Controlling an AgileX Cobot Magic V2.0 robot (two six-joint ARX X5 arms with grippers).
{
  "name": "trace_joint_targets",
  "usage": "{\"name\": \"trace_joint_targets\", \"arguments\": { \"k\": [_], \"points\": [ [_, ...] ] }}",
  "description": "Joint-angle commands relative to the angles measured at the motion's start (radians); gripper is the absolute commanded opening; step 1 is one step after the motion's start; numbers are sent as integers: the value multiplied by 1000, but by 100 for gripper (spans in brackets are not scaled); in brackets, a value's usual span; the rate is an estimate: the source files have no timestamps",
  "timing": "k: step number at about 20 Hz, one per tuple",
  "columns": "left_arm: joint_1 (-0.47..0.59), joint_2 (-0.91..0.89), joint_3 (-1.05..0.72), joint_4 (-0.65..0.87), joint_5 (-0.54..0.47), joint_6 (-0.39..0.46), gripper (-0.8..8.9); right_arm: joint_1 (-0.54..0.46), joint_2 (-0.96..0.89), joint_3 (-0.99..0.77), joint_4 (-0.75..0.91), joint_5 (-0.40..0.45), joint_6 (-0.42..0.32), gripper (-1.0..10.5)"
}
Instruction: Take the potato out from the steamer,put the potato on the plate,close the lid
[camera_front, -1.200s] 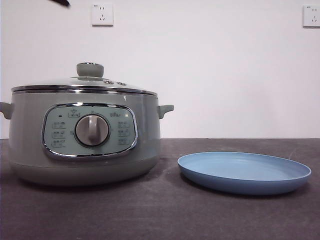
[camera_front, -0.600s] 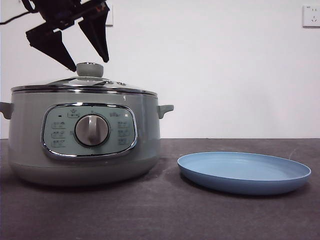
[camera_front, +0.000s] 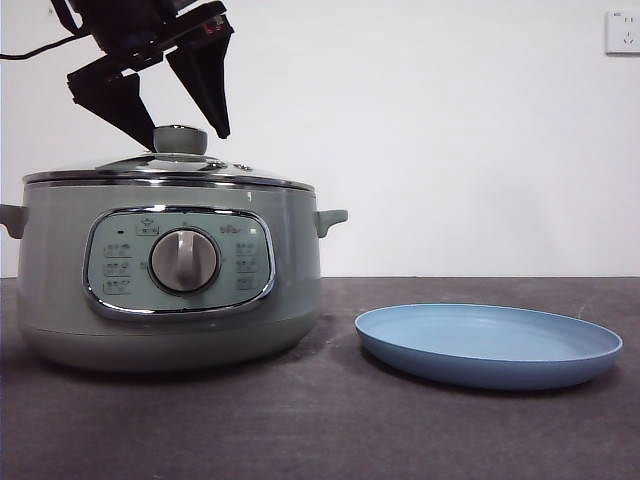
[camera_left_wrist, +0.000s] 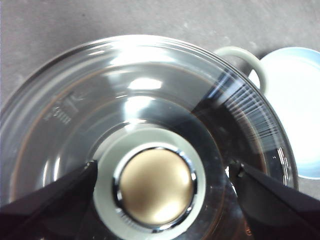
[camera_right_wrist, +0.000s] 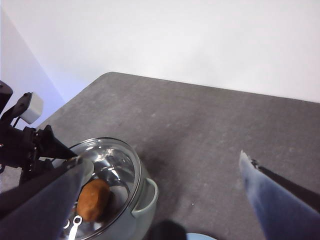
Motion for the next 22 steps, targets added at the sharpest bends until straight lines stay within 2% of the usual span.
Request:
{"name": "trace_joint_targets", "arguments": {
  "k": [1, 2, 5, 7, 15, 18, 22],
  "points": [
    [-7, 11, 2, 0, -36, 14, 435, 3, 1, 3, -5, 2, -9, 597],
    [-11, 11, 2, -4, -56, 14, 420, 3, 1, 3, -8, 2, -9, 597],
    [-11, 11, 2, -26, -76, 19, 132, 3, 1, 3, -16, 2, -9, 597],
    [-11, 11, 2, -27, -76, 40, 0, 3, 1, 3, -24, 2, -8, 596],
    [-11, 6, 23, 21, -76, 40, -9, 2, 1, 3, -27, -8, 11, 596],
    [-11, 6, 122, 3, -77, 41, -9, 13, 1, 3, -27, -10, 25, 595],
    [0, 6, 343, -82, -96, 71, -9, 86, 2, 3, -29, -8, 56, 594]
  ]
}}
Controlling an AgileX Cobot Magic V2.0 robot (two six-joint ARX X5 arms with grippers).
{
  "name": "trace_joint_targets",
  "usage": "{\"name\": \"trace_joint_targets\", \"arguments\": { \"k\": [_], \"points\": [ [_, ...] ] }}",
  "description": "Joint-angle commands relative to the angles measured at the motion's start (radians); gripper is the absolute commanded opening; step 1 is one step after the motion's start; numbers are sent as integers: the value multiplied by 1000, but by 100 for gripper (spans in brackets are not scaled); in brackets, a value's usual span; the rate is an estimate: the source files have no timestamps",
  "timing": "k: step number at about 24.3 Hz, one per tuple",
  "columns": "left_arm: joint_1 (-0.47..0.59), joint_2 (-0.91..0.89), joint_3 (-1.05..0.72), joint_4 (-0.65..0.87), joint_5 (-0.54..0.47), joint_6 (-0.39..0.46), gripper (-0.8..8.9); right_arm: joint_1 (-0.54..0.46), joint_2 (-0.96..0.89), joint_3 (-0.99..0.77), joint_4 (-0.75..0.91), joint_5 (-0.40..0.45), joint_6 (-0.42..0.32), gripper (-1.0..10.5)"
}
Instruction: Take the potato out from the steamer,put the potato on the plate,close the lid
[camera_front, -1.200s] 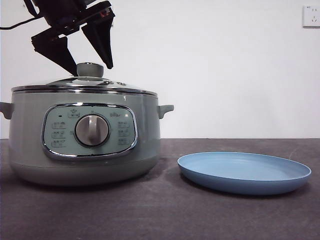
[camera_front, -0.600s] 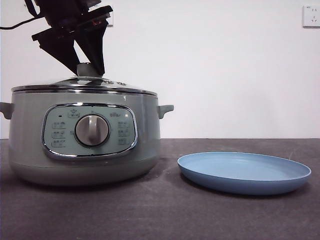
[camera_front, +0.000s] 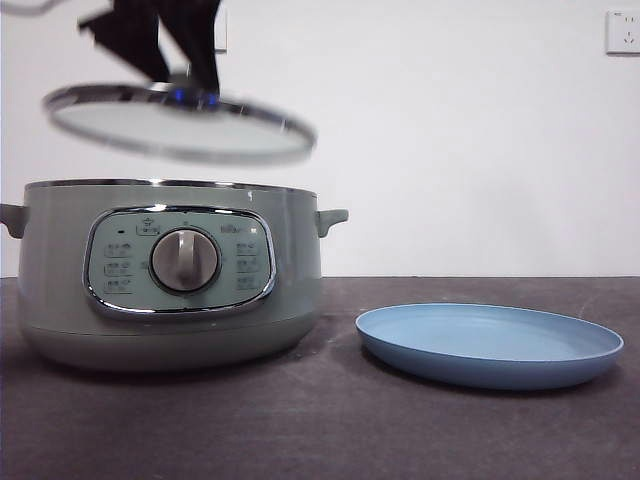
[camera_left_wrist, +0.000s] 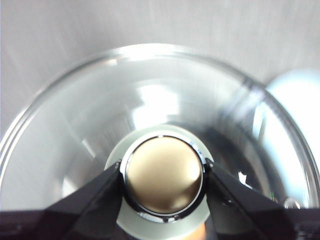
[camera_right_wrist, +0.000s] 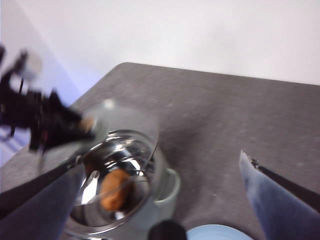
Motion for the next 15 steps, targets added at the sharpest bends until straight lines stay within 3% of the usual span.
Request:
{"name": "trace_joint_targets", "arguments": {
  "k": [1, 6, 10, 15],
  "points": [
    [9, -17, 154, -28, -41, 32, -9, 44, 5, 4, 3, -1, 18, 594],
    [18, -17, 484, -219, -277, 53, -9, 193, 99, 47, -14, 15, 34, 594],
    [18, -17, 674, -356, -504, 76, -9, 302, 262, 193, -127, 121, 10, 594],
    [18, -28, 767, -444, -650, 74, -9, 417, 474, 426, -278, 248, -37, 594]
  ]
}}
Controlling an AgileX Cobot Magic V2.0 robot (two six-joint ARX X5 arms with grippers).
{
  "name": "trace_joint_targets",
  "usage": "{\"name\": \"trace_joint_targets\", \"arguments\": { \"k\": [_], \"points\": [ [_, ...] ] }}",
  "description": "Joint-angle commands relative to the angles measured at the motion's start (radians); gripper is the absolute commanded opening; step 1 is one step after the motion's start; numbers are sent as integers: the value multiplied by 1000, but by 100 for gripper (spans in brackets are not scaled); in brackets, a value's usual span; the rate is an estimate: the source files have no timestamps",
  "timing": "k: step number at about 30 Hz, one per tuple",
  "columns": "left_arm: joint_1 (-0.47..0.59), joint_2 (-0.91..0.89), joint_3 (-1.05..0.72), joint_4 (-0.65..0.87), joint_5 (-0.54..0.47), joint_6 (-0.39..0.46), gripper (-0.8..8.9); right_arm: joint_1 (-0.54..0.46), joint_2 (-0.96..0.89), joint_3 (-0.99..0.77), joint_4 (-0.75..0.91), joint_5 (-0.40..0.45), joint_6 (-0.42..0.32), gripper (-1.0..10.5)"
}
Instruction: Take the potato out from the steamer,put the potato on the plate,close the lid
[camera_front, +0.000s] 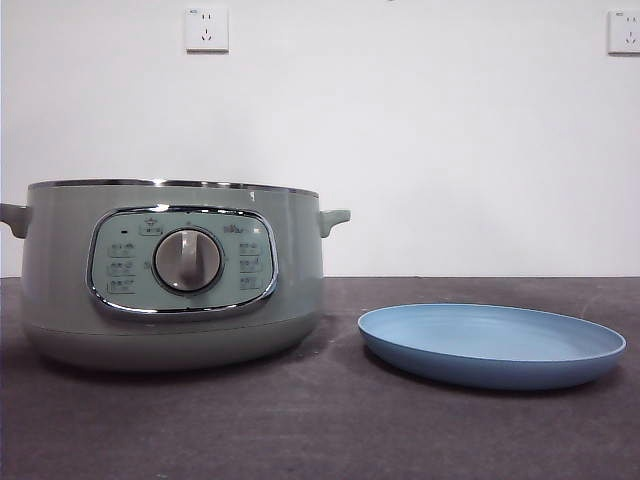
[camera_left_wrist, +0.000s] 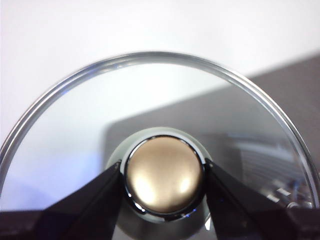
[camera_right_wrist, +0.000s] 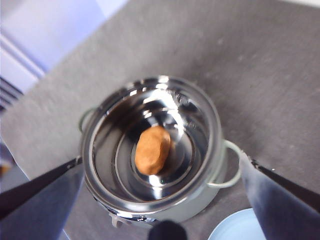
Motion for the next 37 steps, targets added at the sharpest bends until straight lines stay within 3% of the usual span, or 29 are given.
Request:
{"name": "trace_joint_targets", "arguments": {
  "k": [1, 7, 10, 12, 27, 31, 35, 37],
  "points": [
    [3, -29, 25, -50, -40, 9, -9, 64, 130, 138, -60, 58, -38, 594],
    [3, -41, 25, -50, -38, 9, -9, 179, 360, 356, -95, 211, -53, 594],
    [3, -41, 25, -50, -35, 9, -9, 236, 437, 388, -95, 316, -89, 594],
    [3, -41, 24, -50, -36, 9, -9, 254, 470, 388, -93, 343, -108, 594],
    [3, -40, 24, -50, -3, 8, -9, 278, 708, 388, -86, 335, -116, 594],
    [3, -40, 24, -50, 21, 8, -9, 278, 731, 388, -83, 285, -119, 583],
    [3, -40, 24, -51, 21, 8, -8, 278, 734, 388, -81, 286, -119, 406],
    [3, -40, 24, -50, 21, 8, -9, 279, 734, 388, -82, 286, -121, 220]
  ]
}}
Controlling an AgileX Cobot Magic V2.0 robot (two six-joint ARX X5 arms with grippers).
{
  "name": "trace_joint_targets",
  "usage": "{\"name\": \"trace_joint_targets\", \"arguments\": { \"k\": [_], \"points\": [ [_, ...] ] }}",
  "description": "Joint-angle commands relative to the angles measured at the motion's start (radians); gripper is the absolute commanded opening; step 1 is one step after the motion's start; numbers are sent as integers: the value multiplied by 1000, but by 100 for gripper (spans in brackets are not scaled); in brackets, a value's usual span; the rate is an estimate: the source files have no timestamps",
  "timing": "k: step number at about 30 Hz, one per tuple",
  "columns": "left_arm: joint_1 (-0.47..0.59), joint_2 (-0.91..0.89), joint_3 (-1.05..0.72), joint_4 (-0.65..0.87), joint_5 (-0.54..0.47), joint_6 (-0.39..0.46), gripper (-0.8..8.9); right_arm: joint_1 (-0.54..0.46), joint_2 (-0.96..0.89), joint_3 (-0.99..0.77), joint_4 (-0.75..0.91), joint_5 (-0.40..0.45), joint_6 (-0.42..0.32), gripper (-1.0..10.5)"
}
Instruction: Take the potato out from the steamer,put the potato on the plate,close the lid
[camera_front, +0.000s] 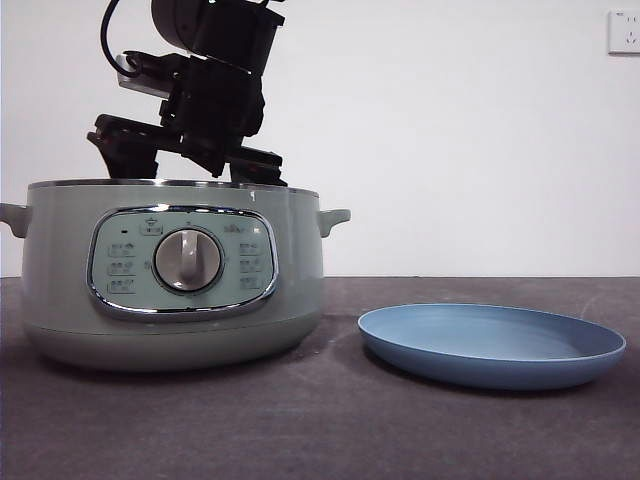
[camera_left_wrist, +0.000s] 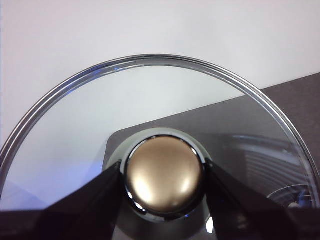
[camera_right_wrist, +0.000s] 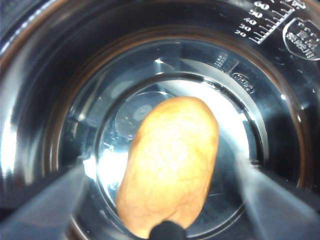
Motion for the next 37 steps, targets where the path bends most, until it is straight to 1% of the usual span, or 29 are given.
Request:
{"name": "trace_joint_targets", "arguments": {
  "k": [1, 2, 3, 10, 15, 22, 27, 33, 35, 37],
  "points": [
    [0, -9, 9, -49, -8, 8, -9, 3, 21, 2, 2, 0, -13, 91],
    [0, -9, 9, -49, -8, 8, -9, 3, 21, 2, -3, 0, -21, -24],
    [0, -9, 9, -49, -8, 8, -9, 2, 21, 2, -8, 0, -30, -7],
    [0, -9, 9, -49, -8, 8, -9, 2, 19, 3, -16, 0, -30, -8],
    [0, -9, 9, -50, -2, 8, -9, -6, -18, 29, -33, 0, -30, -8],
    [0, -9, 9, -49, 79, 9, -9, -41, -195, 53, -97, 3, -29, -8],
    [0, -1, 9, -49, 165, 9, -9, -108, -358, 53, -203, 6, -28, -8],
    [0, 18, 9, -48, 284, 9, -9, -230, -517, 53, -365, 6, -18, -8],
    [0, 25, 9, -48, 325, 10, -9, -272, -551, 53, -366, 5, 14, -8],
    [0, 29, 9, -48, 360, 10, -9, -311, -574, 53, -366, 5, 19, -9]
  ]
}}
